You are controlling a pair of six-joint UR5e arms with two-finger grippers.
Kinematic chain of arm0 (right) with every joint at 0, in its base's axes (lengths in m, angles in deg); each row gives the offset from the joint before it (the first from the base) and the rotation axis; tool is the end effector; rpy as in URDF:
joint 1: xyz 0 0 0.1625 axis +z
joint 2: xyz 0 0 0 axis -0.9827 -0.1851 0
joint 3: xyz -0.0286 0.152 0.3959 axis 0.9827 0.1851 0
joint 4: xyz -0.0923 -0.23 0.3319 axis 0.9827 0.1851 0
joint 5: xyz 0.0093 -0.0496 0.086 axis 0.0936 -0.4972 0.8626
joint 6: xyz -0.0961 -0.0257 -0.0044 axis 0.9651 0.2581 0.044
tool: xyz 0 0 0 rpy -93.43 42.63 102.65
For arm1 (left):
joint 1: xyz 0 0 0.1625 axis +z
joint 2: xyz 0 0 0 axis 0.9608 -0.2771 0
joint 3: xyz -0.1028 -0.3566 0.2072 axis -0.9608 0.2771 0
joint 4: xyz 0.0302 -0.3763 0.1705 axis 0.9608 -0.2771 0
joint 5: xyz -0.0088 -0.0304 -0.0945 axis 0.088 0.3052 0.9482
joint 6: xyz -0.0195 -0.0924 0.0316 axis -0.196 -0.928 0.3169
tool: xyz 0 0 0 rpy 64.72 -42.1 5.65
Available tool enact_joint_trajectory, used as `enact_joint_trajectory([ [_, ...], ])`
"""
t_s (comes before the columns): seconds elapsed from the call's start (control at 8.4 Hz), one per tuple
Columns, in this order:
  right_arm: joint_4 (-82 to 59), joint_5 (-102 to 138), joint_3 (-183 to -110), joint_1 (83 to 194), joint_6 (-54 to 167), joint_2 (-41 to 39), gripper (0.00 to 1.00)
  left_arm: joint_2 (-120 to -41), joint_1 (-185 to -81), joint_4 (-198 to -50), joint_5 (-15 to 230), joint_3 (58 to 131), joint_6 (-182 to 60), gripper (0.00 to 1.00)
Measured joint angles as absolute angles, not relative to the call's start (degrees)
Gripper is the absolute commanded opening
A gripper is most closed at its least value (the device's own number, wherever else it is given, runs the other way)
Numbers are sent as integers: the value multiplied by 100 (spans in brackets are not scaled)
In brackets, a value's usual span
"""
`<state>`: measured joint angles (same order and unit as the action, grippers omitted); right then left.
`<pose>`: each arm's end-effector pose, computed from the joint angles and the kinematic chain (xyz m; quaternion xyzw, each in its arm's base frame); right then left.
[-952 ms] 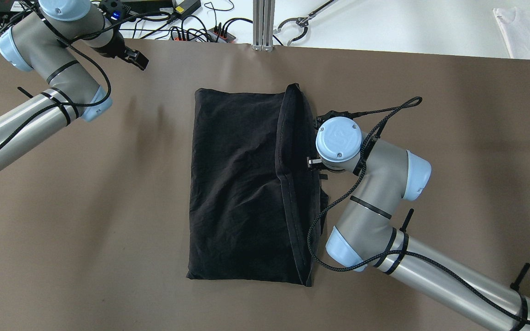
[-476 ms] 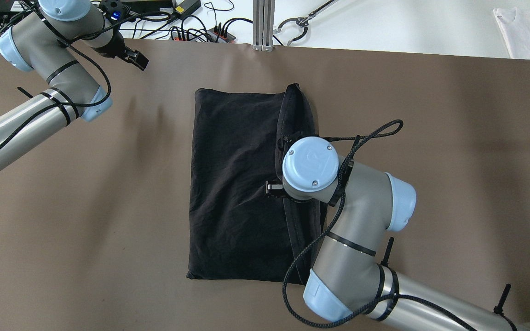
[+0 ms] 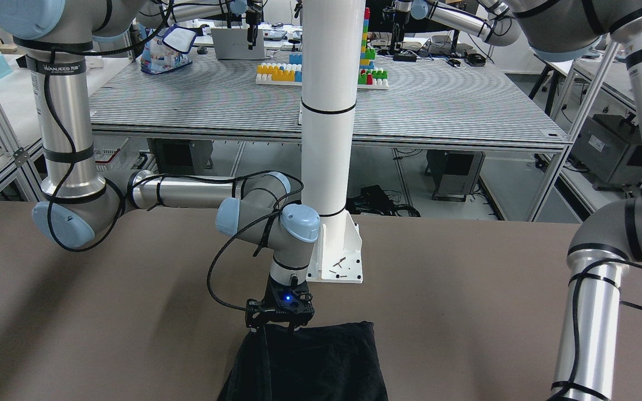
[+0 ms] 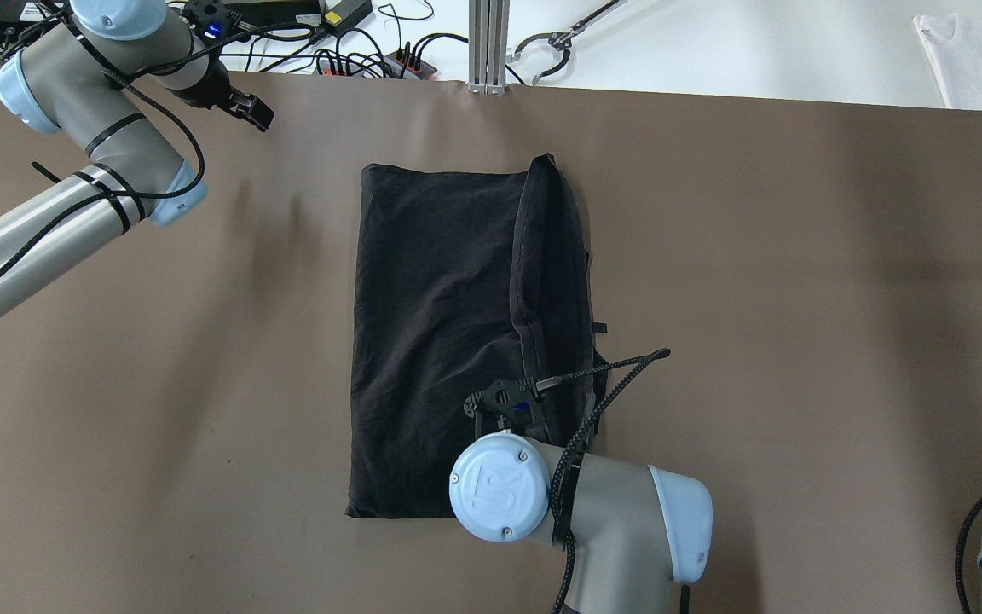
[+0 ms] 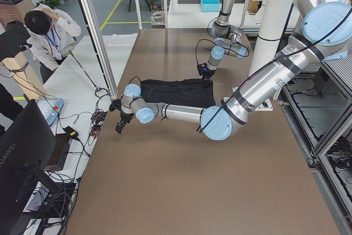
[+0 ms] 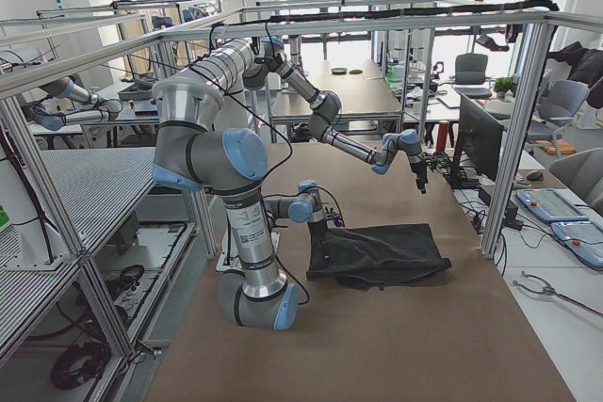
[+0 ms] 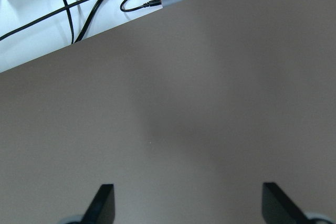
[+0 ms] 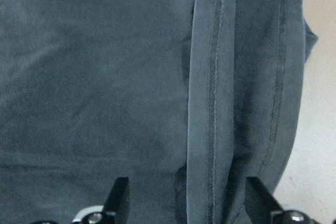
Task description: Fold clothes
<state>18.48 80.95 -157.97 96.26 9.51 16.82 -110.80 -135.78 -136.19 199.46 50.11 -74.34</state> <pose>-0.5713 -0.3205 0.2071 0.1454 -0.2738 -0.0687 0.9483 0.3181 -0.7938 0.3830 0.2469 0.3437 0.0794 0.9025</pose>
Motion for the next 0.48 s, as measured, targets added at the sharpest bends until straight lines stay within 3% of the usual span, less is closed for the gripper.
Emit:
enact_joint_trajectory([
  [0.48, 2235, 7627, -15864, 9161, 1234, 1513, 50, -11045, -13579, -13619, 19947, 5016, -7434, 100],
])
